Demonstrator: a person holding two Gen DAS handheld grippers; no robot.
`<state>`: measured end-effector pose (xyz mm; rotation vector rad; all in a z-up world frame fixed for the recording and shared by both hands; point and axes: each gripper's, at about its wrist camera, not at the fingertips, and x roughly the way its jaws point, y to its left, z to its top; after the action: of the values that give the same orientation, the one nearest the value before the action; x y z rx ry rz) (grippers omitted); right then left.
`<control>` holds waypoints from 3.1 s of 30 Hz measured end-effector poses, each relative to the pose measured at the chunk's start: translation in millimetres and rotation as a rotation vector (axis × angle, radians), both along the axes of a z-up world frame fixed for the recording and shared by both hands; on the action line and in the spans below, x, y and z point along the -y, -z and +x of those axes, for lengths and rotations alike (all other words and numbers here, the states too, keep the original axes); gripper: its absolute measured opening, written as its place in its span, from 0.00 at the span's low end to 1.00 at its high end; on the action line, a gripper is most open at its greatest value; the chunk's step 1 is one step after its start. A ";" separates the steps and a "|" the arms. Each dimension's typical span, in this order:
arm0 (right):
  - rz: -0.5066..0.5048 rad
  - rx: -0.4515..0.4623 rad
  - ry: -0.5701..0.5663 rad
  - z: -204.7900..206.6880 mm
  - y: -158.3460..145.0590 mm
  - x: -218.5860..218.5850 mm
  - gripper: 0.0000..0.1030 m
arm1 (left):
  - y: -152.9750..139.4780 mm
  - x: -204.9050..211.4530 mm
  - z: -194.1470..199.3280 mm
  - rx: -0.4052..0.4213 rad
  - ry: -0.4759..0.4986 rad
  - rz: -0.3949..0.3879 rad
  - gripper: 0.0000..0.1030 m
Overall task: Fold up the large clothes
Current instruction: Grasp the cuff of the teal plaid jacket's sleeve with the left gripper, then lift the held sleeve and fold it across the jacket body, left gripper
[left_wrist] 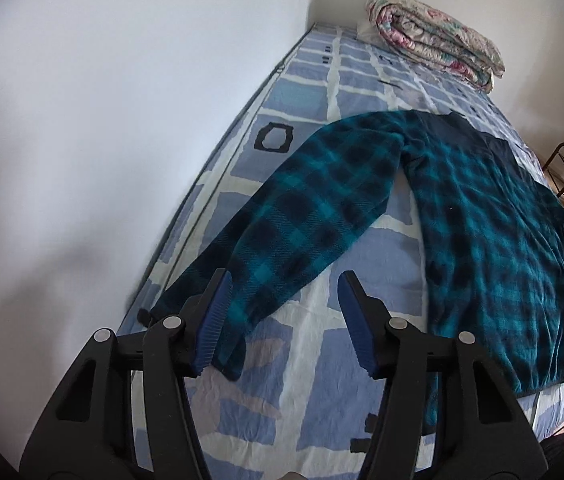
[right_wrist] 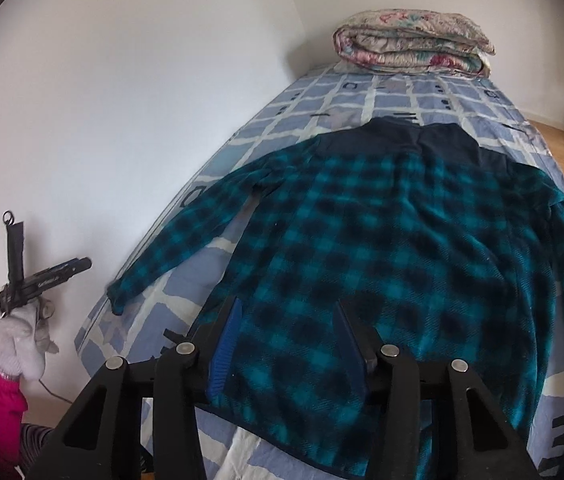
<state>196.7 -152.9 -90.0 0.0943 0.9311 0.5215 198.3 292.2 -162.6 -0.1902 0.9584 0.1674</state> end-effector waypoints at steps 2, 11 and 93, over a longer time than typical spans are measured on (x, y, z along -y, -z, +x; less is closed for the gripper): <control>-0.007 -0.019 -0.004 4.5 6.5 -1.6 0.48 | 16.1 -10.4 22.8 -0.026 -0.011 -0.025 0.55; 0.000 -0.093 -0.032 37.0 26.3 -9.3 0.48 | 56.0 -47.9 93.6 -0.050 -0.050 -0.121 0.38; 0.159 -0.413 0.019 203.9 148.6 -78.5 0.09 | -2.9 188.1 -69.5 0.028 0.668 -0.119 0.00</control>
<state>400.6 -74.5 -238.6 0.3644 1.2884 0.5683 128.8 104.1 -159.8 0.0257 0.9583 -0.5051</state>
